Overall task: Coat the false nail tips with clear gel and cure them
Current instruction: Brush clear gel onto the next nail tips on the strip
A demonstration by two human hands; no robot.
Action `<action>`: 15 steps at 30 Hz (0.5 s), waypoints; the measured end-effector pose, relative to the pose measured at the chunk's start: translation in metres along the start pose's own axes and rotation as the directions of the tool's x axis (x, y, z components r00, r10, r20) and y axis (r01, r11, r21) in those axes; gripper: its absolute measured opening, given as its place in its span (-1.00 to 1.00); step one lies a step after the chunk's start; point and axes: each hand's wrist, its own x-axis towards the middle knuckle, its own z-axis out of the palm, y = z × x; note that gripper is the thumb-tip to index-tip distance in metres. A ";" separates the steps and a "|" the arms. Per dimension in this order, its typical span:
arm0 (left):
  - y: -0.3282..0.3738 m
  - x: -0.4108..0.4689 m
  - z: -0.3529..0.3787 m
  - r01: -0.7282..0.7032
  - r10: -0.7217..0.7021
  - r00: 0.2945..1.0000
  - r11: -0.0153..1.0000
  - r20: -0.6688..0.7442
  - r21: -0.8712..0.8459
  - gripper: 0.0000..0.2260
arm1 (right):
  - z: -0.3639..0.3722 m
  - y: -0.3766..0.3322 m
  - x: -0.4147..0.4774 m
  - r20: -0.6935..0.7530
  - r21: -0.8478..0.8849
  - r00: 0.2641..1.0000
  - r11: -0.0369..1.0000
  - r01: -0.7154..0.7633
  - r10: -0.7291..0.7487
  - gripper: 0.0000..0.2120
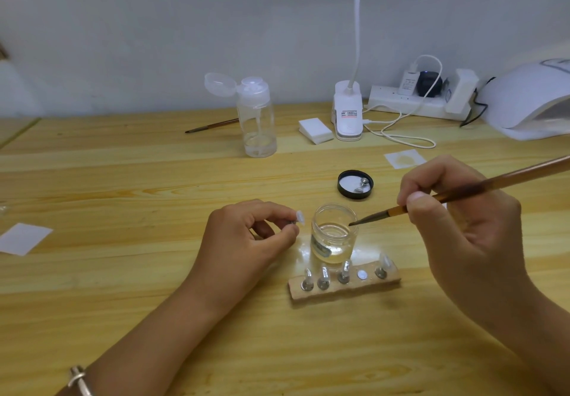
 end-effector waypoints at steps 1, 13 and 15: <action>0.000 0.000 0.000 -0.002 0.002 1.000 1.000 0.002 0.001 -0.82 | 0.000 0.000 0.000 0.008 -0.008 1.000 1.000 0.001 -0.001 -0.87; -0.001 0.000 0.000 -0.002 0.002 1.000 1.000 0.003 -0.012 -0.92 | 0.001 0.000 -0.001 0.011 -0.048 1.000 0.999 0.009 -0.008 -0.86; -0.001 0.000 0.000 0.004 -0.004 1.000 1.000 0.002 -0.005 -0.87 | 0.000 0.000 -0.001 0.003 -0.052 1.000 0.999 0.013 -0.013 -0.87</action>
